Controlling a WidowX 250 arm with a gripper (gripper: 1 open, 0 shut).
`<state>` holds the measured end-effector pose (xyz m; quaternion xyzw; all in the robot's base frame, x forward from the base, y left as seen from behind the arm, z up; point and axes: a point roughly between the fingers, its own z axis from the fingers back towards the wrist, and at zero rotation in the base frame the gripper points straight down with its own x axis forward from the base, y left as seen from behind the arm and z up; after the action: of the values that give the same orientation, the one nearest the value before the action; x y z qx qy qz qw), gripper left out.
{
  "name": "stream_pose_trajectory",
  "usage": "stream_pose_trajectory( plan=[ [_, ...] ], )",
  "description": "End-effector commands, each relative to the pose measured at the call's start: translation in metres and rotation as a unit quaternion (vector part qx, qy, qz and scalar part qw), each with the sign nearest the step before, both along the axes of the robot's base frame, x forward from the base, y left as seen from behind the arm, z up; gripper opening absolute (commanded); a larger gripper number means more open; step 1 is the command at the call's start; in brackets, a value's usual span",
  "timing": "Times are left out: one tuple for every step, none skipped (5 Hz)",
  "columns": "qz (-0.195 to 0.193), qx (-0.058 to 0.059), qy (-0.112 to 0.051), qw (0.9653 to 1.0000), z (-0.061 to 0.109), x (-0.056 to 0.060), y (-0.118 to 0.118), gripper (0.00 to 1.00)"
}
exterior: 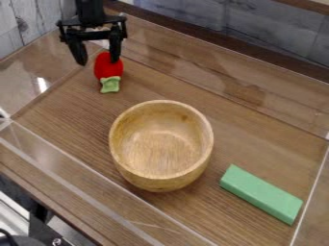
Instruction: Move the red fruit to the right
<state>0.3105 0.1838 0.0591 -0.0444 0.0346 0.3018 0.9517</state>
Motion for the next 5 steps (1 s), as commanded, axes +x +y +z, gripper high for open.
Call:
stream_pose_trajectory(
  plan=[
    [0.020, 0.020, -0.031, 0.9991, 0.022, 0.005, 0.008, 1.00],
    [0.037, 0.020, -0.033, 0.9985, 0.024, 0.001, 0.006, 1.00],
    [0.050, 0.020, -0.038, 0.9978, 0.029, 0.000, 0.004, 1.00],
    [0.051, 0.019, -0.044, 0.9976, 0.027, 0.005, 0.002, 1.00],
    [0.051, 0.019, -0.049, 0.9973, 0.023, 0.010, -0.001, 1.00]
  ],
)
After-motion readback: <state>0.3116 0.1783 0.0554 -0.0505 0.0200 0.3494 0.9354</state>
